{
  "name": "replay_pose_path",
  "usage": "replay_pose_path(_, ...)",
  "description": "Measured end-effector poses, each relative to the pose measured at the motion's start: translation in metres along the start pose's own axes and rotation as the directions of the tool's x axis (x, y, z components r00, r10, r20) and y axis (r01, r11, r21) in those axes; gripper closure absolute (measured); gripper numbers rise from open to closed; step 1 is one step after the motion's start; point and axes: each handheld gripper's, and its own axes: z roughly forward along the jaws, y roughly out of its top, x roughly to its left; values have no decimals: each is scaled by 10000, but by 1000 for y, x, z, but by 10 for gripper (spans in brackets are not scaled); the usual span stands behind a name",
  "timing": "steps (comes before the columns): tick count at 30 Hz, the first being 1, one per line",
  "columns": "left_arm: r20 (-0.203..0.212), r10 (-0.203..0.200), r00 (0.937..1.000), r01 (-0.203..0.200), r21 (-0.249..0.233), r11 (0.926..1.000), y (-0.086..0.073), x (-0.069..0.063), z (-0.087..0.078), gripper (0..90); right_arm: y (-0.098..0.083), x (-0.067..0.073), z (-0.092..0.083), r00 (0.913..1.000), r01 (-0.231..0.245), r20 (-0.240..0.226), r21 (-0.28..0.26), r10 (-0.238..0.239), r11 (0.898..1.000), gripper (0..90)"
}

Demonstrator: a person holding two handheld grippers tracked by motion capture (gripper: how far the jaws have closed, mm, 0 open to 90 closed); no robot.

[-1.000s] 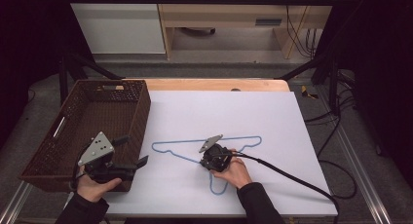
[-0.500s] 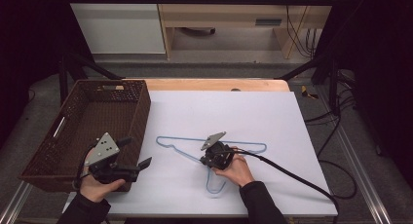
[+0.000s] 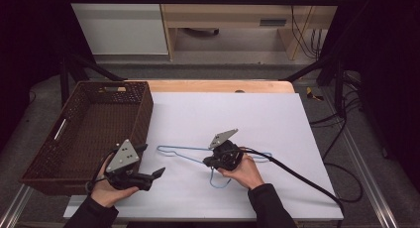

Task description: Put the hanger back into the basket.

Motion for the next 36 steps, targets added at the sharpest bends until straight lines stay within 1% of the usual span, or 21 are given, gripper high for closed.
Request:
replay_pose_path(3, 50, 471, 9989, -472, 370, 9982, 2, -9, 13, 119, 1, 1, -1, 9999, -33, -117, 49, 33, 10000, 876)
replay_pose_path(6, 195, 965, 9951, -977, 765, 9923, 5, -18, 25, 132, 1, 1, -3, 9998, 11, -178, 118, -8, 9999, 875)
replay_pose_path(9, 367, 1404, 9894, -1437, 1128, 9832, 5, -23, 35, 146, 1, 2, -4, 9997, -111, -233, 110, 113, 9999, 876)
replay_pose_path(12, 431, 1650, 9854, -1695, 1444, 9749, 4, -25, 45, 161, 1, 3, -6, 9992, -69, -403, 27, 70, 10000, 875)
replay_pose_path(14, 485, 1891, 9808, -1946, 1690, 9662, 4, -26, 50, 176, 1, 4, -6, 9991, -20, -421, 29, 21, 10000, 875)
replay_pose_path(15, 533, 1942, 9795, -2006, 1716, 9645, 5, -26, 53, 205, 2, 4, -7, 9988, -28, -488, 13, 29, 10000, 875)
replay_pose_path(16, 601, 2047, 9770, -2123, 1788, 9607, 5, -26, 56, 212, 2, 4, -8, 9989, -40, -478, 21, 41, 10000, 875)
replay_pose_path(18, 634, 2191, 9736, -2273, 1872, 9557, 6, -27, 64, 219, 2, 4, -8, 9986, -76, -516, -33, 75, 10000, 875)
replay_pose_path(20, 722, 2399, 9681, -2496, 1954, 9484, 6, -28, 71, 246, 2, 4, -9, 9986, -34, -525, 24, 36, 10000, 875)
replay_pose_path(21, 687, 2536, 9649, -2623, 1994, 9442, 7, -29, 75, 256, 2, 4, -9, 9986, -40, -530, 39, 42, 10000, 875)
replay_pose_path(22, 686, 2686, 9608, -2771, 2063, 9384, 7, -31, 78, 268, 2, 4, -10, 9985, -18, -545, 68, 21, 10000, 875)
replay_pose_path(23, 751, 2930, 9532, -3025, 2210, 9272, 7, -31, 80, 280, 2, 5, -10, 9985, -44, -540, 74, 48, 10000, 875)
replay_pose_path(25, 751, 3128, 9468, -3217, 2187, 9212, 7, -34, 85, 305, 2, 4, -10, 9983, 1, -578, 69, 3, 10000, 875)
replay_pose_path(26, 760, 3155, 9459, -3245, 2146, 9212, 7, -35, 87, 320, 2, 4, -11, 9982, -14, -594, 88, 19, 10000, 875)
replay_pose_path(28, 758, 3337, 9396, -3422, 2132, 9151, 7, -37, 92, 339, 2, 5, -11, 9982, -42, -602, 113, 49, 9999, 875)
replay_pose_path(30, 783, 3543, 9318, -3628, 2187, 9058, 7, -39, 96, 359, 2, 5, -11, 9981, -63, -614, 91, 69, 9999, 875)
replay_pose_path(31, 733, 3623, 9292, -3694, 2194, 9030, 7, -40, 98, 375, 2, 5, -11, 9980, -37, -633, 62, 41, 10000, 875)
replay_pose_path(32, 702, 3726, 9253, -3786, 2223, 8985, 7, -41, 99, 383, 2, 5, -11, 9978, -30, -656, 43, 32, 10000, 875)
replay_pose_path(33, 639, 3908, 9183, -3947, 2273, 8903, 6, -42, 102, 412, 2, 5, -12, 9977, -11, -674, 82, 17, 10000, 875)
replay_pose_path(34, 639, 3908, 9183, -3947, 2273, 8903, 6, -42, 102, 428, 2, 5, -12, 9977, -13, -675, 76, 18, 10000, 875)
replay_pose_path(36, 534, 4111, 9100, -4117, 2324, 8812, 6, -44, 104, 444, 2, 5, -12, 9976, 3, -696, 44, 0, 10000, 875)
